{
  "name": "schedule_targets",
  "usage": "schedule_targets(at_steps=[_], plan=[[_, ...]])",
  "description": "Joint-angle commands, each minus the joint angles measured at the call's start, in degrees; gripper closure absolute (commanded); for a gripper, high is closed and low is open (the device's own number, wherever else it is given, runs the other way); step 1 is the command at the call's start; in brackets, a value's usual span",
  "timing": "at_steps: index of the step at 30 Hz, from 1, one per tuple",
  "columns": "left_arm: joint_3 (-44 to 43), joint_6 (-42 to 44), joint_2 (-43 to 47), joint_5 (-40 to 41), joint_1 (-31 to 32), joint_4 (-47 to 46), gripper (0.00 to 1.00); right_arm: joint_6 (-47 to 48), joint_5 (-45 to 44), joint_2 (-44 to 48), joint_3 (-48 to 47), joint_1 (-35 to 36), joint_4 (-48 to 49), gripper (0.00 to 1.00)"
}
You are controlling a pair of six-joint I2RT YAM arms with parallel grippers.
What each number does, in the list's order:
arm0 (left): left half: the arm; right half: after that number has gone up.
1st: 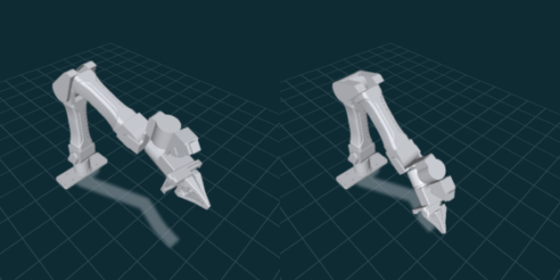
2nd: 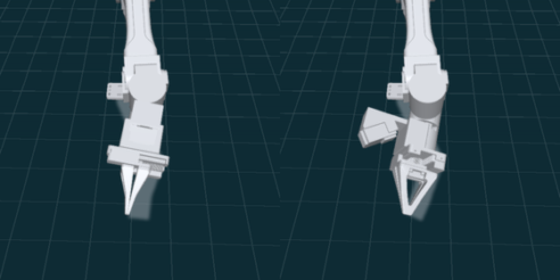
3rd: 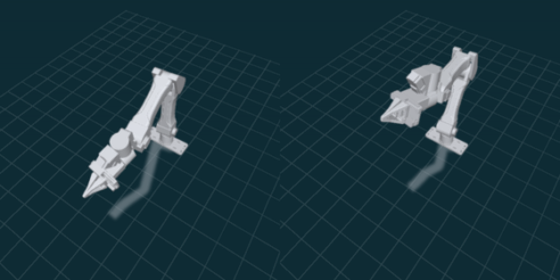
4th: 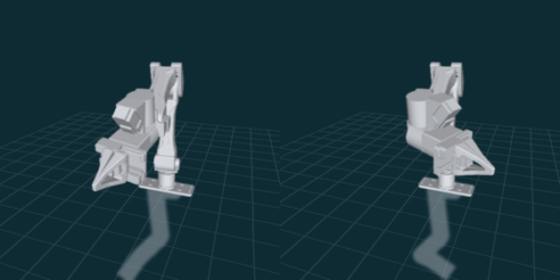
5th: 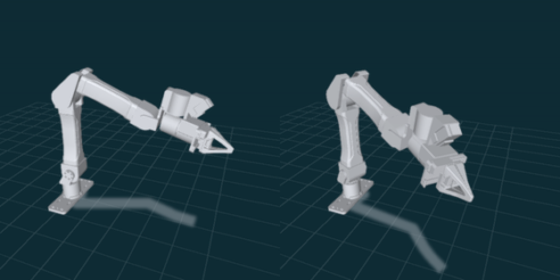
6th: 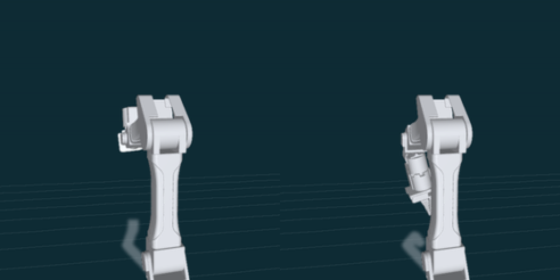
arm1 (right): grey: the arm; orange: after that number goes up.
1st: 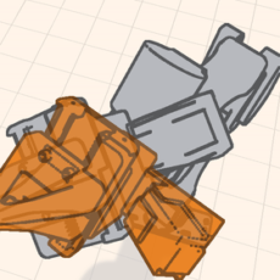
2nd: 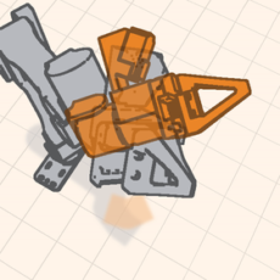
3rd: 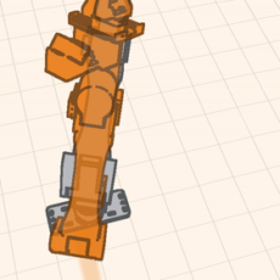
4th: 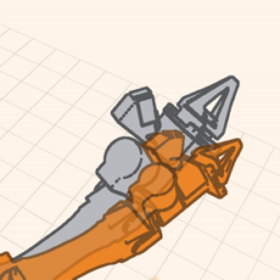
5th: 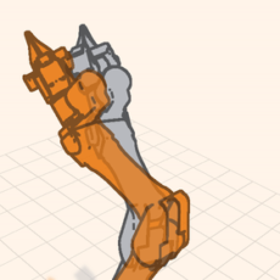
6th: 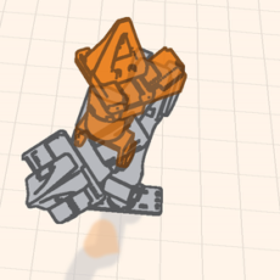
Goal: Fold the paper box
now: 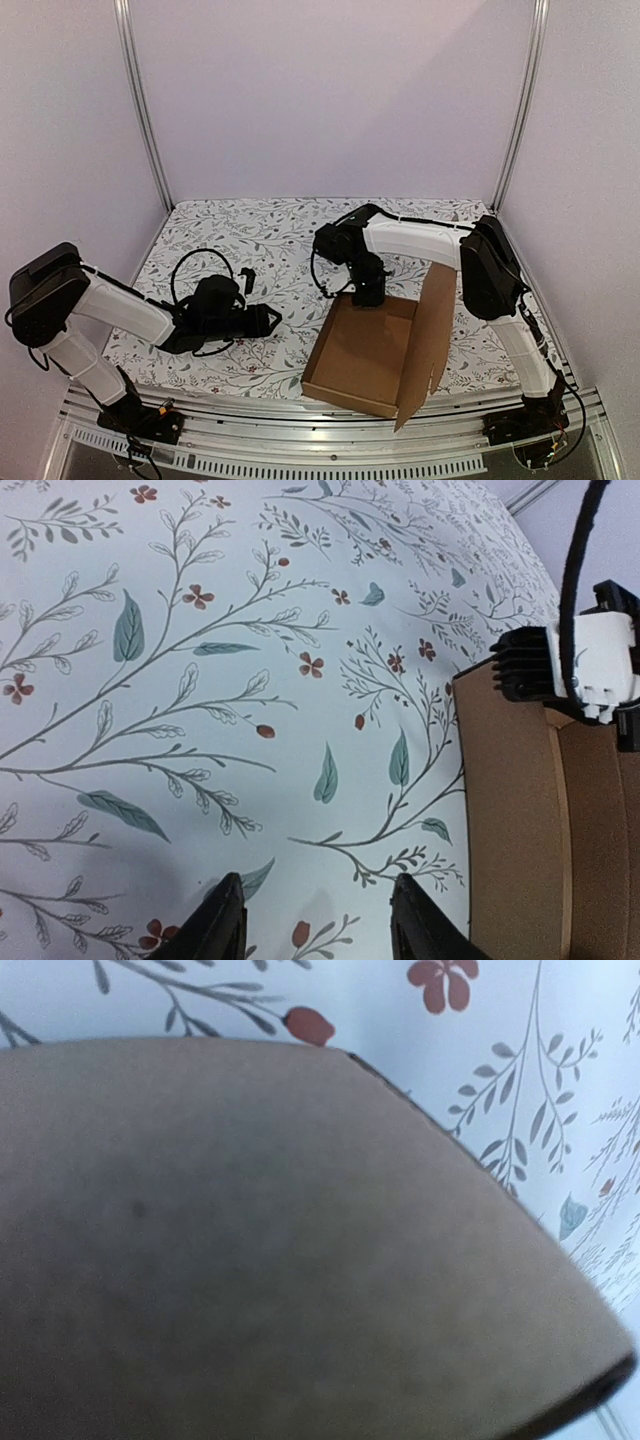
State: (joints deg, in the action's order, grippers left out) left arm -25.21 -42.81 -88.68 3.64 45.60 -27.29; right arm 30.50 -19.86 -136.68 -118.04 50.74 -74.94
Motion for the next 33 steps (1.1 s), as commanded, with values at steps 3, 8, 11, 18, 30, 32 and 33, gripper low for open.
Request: schedule_targets(at_steps=[3, 8, 11, 18, 30, 32, 33], plan=[[0.69, 1.14, 1.77, -0.04, -1.03, -0.25, 0.50, -0.05, -1.77, -2.89, 2.10, 0.31, -0.95, 0.84], [0.48, 1.13, 2.69, -0.11, -1.13, 0.37, 0.50, -0.66, -0.26, -0.59, 1.12, 0.45, -1.05, 0.93], [0.33, 1.73, 2.56, -0.81, -1.13, -0.57, 0.50, 0.04, 4.02, 3.55, -1.11, 0.47, -1.42, 1.00], [-4.45, 1.16, -3.91, -5.14, -1.13, -5.08, 0.50, 0.89, 18.68, 14.75, -1.42, 0.44, 3.36, 1.00], [-17.18, 8.93, 2.95, 3.35, -1.09, 19.71, 0.50, -3.03, 47.32, 31.26, 23.79, -8.94, 38.74, 1.00], [-19.13, 10.40, 4.27, 5.02, -1.18, 24.28, 0.50, -11.26, 50.96, 30.79, 27.31, -12.30, 47.76, 1.00], [-19.97, 10.94, 4.84, 5.86, -1.26, 26.15, 0.50, -13.34, 51.03, 30.51, 28.75, -13.01, 51.29, 1.00]])
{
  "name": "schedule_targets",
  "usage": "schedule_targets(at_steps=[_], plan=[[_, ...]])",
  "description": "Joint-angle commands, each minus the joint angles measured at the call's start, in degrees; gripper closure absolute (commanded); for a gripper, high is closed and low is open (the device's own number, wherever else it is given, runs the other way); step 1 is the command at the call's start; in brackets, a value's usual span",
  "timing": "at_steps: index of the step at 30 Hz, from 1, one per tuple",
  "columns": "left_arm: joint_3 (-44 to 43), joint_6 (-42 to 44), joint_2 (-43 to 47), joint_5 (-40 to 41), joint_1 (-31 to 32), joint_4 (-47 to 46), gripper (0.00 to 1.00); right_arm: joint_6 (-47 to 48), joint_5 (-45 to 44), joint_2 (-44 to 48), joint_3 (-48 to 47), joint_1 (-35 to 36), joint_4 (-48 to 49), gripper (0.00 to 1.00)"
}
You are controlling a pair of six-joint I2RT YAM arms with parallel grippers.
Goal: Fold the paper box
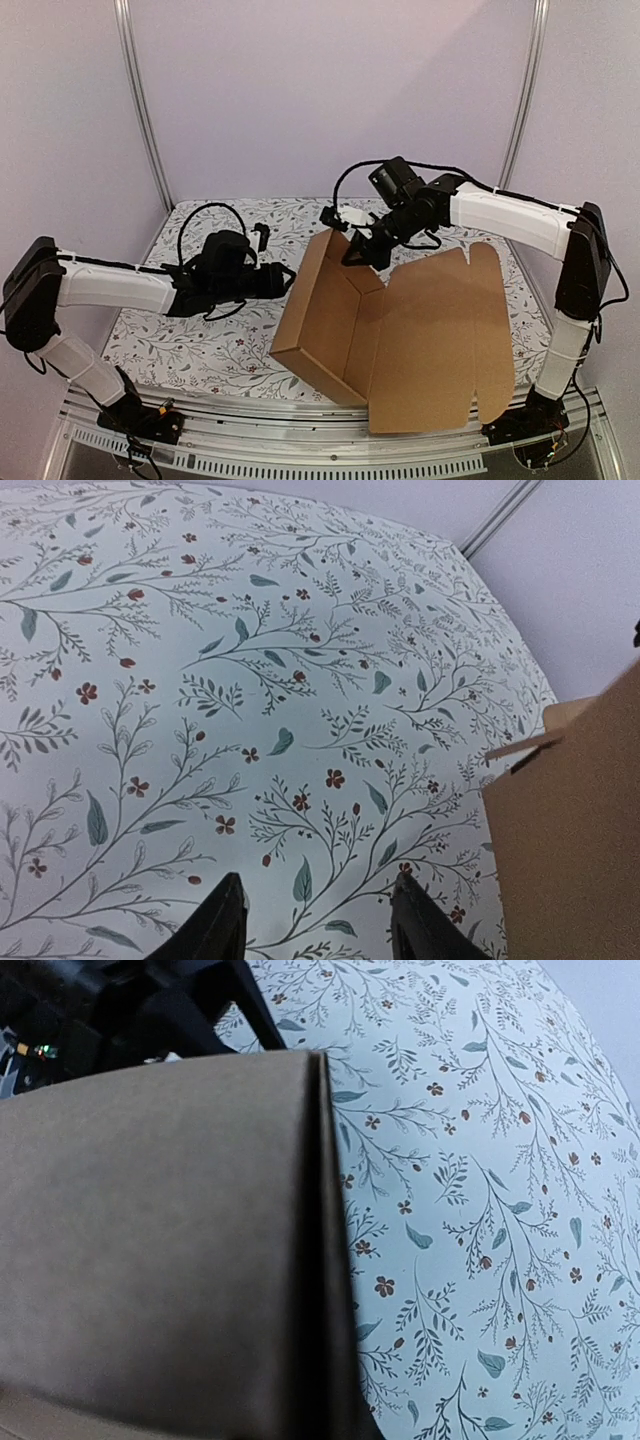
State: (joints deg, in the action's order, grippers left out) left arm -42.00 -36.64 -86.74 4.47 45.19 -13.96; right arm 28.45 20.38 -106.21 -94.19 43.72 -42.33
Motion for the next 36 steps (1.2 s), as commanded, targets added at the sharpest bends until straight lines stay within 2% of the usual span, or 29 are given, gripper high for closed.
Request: schedule_targets(at_steps=[1, 6, 8, 10, 12, 15, 18, 22, 26, 27, 28, 29, 31, 33, 34, 35, 36], plan=[[-3.87, 5.23, 3.42, 5.87, -0.89, 15.48, 0.50, -13.24, 10.03, -0.35, 6.29, -6.40, 22.10, 1.00], [-6.20, 6.60, 5.73, 9.55, -1.36, 22.13, 0.50, -17.47, 3.41, -2.36, 10.44, -6.76, 34.94, 1.00], [-7.65, 7.34, 6.67, 9.99, -1.42, 24.33, 0.50, -18.28, 2.08, -5.19, 9.83, -7.01, 36.55, 1.00], [-9.04, 7.95, 7.49, 9.92, -1.42, 26.04, 0.50, -18.99, 1.89, -6.88, 10.58, -7.56, 37.97, 0.95], [-10.15, 8.52, 7.80, 9.00, -1.42, 26.64, 0.50, -19.82, 2.52, -7.11, 12.27, -8.13, 39.02, 0.87], [-11.00, 9.57, 7.16, 6.57, -1.42, 25.30, 0.49, -20.52, 3.00, -5.28, 15.85, -8.83, 40.29, 0.65], [-11.80, 10.31, 5.38, 4.76, -1.42, 23.02, 0.49, -18.84, 3.47, -3.26, 18.59, -9.01, 39.51, 0.51], [-13.43, 11.13, 2.67, 3.73, -1.50, 22.48, 0.49, -15.68, 4.79, -0.12, 21.89, -9.98, 38.23, 0.39], [-15.42, 12.99, 1.14, 3.40, -2.22, 23.06, 0.48, -17.74, 10.27, 0.74, 23.57, -15.08, 39.05, 0.32], [-16.06, 13.34, 0.68, 3.20, -2.59, 23.64, 0.48, -19.79, 11.77, 1.18, 24.80, -17.02, 41.93, 0.23], [-16.70, 13.80, 0.17, 2.91, -3.21, 24.15, 0.48, -21.43, 13.03, 2.15, 26.37, -18.92, 45.58, 0.05], [-17.22, 14.07, -0.40, 2.34, -4.19, 24.72, 0.48, -23.67, 13.73, 4.16, 27.55, -20.60, 48.91, 0.02], [-17.86, 14.78, -0.99, 1.18, -5.60, 25.36, 0.48, -26.92, 13.45, 7.05, 26.46, -23.51, 51.64, 0.01], [-18.08, 15.85, -1.77, 0.66, -6.91, 25.43, 0.48, -35.79, 10.23, 7.21, 21.87, -26.47, 51.62, 0.01], [-18.24, 16.20, -2.45, 0.35, -7.50, 25.34, 0.48, -44.23, 14.92, 5.66, 19.33, -28.03, 52.05, 0.01], [-18.52, 16.35, -3.30, 0.03, -8.01, 25.15, 0.48, -46.21, 24.54, 3.82, 17.27, -29.29, 55.66, 0.02], [-18.88, 16.28, -4.31, -0.44, -8.47, 24.91, 0.48, -48.34, 31.65, 0.06, 16.41, -29.70, 59.74, 0.09]])
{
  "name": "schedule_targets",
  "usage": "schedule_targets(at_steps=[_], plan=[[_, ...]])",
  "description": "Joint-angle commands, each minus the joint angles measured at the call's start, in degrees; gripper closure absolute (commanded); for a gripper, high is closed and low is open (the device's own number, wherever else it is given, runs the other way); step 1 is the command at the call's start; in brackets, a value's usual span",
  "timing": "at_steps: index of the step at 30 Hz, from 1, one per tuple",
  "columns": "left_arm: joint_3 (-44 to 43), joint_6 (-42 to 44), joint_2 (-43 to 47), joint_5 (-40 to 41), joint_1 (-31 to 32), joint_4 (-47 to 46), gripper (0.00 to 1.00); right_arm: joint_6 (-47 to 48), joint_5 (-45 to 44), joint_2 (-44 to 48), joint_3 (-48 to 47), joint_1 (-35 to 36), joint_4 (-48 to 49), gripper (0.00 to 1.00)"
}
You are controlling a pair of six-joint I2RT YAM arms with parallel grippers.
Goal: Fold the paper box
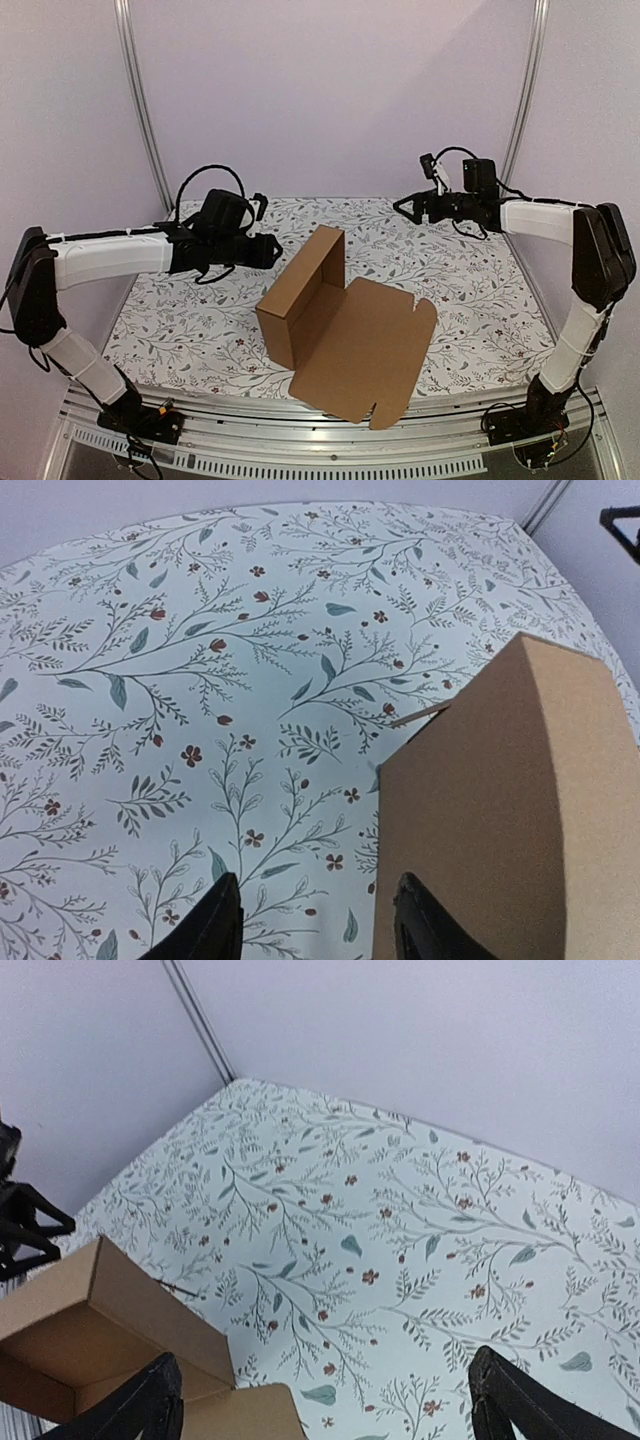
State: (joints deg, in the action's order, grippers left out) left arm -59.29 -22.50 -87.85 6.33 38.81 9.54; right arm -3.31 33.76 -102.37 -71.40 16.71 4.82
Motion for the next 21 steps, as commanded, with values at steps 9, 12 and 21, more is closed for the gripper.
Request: schedule_targets(at_steps=[9, 12, 21], plan=[[-6.54, -0.06, -11.33, -12.74, -3.65, -0.84, 0.49, -10.11, 9.88, -15.69, -1.54, 4.85, 21.39, 0.32], [-8.93, 0.82, -13.72, -14.68, -3.86, 0.54, 0.50, -9.81, 7.51, -17.10, -1.29, 8.44, 20.56, 0.34], [-14.40, 1.55, -19.95, -19.72, -5.52, 2.04, 0.51, -9.06, 2.44, -23.46, -7.78, 13.77, 12.45, 0.42]])
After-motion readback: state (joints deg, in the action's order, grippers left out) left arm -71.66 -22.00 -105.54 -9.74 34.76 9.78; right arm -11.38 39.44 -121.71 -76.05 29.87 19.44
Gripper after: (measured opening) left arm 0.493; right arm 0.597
